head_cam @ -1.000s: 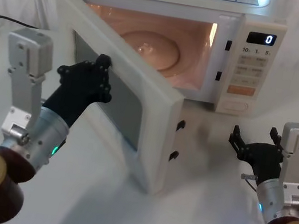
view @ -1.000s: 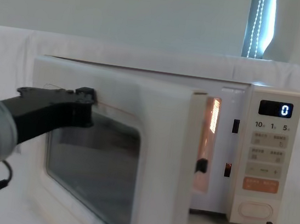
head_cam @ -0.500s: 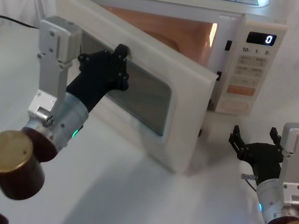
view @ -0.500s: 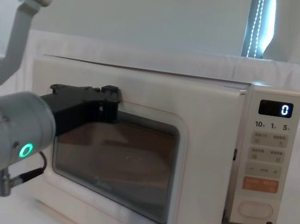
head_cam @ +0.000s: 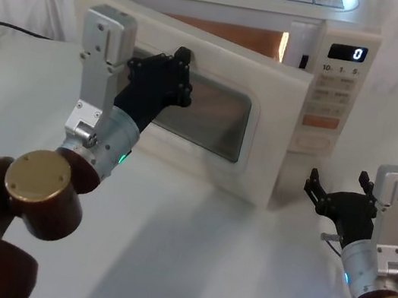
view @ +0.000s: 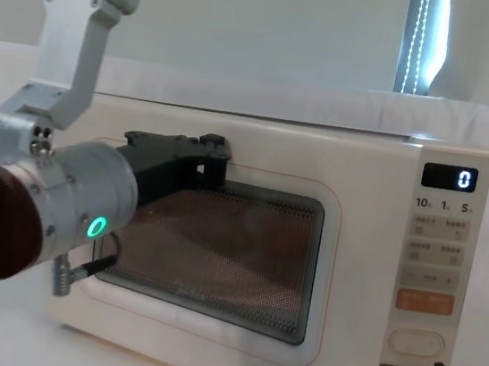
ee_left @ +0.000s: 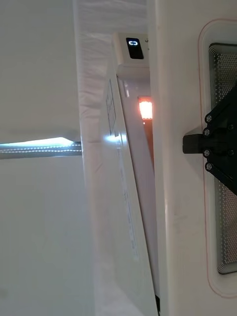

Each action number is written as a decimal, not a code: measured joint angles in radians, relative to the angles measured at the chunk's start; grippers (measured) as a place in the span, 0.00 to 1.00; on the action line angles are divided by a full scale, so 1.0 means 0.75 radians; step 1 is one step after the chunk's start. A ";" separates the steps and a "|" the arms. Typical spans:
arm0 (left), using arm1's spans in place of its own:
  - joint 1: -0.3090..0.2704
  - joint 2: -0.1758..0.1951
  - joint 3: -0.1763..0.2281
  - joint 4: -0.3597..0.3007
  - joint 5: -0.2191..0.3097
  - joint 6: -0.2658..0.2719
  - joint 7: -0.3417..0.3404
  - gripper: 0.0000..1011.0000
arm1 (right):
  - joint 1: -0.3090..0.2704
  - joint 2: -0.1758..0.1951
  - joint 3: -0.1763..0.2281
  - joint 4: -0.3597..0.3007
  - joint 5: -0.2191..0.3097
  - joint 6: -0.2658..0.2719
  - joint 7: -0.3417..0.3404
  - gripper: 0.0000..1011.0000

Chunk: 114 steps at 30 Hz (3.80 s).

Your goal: Press the button to open the microwave door with one hand; close the microwave door with the other hand.

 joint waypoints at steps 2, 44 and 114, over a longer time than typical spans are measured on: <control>-0.014 -0.004 0.002 0.016 0.002 -0.001 0.000 0.00 | 0.000 0.000 0.000 0.000 0.000 0.000 0.000 0.99; -0.170 -0.082 0.010 0.201 0.021 0.013 0.026 0.00 | 0.000 0.000 0.000 0.000 0.000 0.000 0.000 0.99; -0.341 -0.153 0.058 0.433 0.041 0.008 0.017 0.00 | 0.000 0.000 0.000 0.000 0.000 0.000 0.000 0.99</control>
